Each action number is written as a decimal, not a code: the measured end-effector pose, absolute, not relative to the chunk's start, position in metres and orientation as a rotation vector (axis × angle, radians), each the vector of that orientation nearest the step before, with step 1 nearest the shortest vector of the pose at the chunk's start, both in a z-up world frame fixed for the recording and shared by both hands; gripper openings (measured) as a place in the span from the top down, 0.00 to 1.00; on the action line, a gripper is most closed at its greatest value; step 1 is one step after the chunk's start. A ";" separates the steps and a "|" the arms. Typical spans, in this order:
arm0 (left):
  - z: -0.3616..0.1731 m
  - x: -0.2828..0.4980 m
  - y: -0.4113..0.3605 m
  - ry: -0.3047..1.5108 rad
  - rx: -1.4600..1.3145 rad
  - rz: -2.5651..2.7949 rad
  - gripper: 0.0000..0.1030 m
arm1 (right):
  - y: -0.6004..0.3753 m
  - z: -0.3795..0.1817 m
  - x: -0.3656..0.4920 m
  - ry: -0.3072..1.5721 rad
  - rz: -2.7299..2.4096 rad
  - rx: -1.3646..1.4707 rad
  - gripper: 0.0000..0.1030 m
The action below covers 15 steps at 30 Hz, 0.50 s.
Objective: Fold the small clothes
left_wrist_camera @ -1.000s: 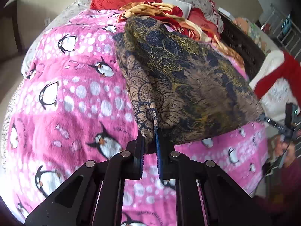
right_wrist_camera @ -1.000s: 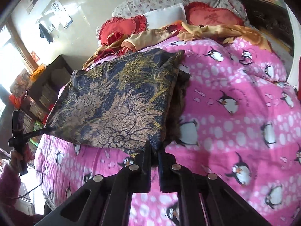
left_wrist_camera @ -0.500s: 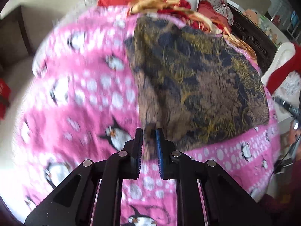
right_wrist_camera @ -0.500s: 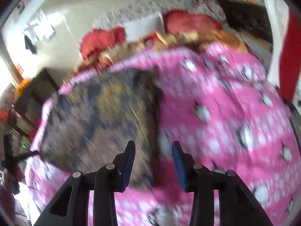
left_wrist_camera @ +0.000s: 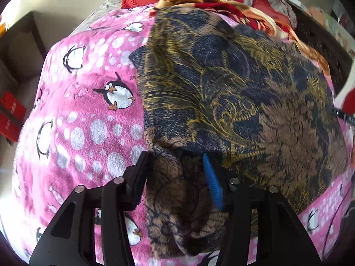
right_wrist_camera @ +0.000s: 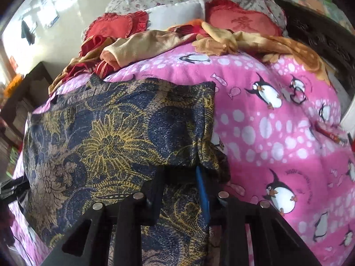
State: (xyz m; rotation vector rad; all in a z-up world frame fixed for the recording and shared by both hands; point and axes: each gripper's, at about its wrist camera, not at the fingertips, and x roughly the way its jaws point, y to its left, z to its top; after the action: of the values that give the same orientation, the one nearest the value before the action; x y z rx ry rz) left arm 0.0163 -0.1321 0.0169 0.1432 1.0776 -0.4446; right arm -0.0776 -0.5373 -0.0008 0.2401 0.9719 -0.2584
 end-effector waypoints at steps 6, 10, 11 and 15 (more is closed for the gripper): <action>0.024 0.018 -0.123 1.076 0.124 -0.435 0.51 | -0.507 0.036 -0.080 0.910 -0.192 0.289 0.71; 0.033 0.006 -0.117 1.050 0.127 -0.403 0.51 | -0.448 0.049 -0.045 0.885 -0.004 0.265 0.69; 0.032 0.005 -0.114 1.054 0.124 -0.396 0.51 | -0.434 0.050 -0.033 0.885 0.038 0.260 0.69; 0.023 0.007 -0.108 1.078 0.101 -0.389 0.50 | -0.365 0.049 0.024 0.867 0.182 0.202 0.69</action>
State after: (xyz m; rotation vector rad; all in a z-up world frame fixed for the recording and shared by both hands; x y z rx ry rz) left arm 0.0065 -0.1083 0.0234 0.1009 1.0781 -0.3885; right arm 0.0238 -0.3650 0.0485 0.2016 0.8673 0.1820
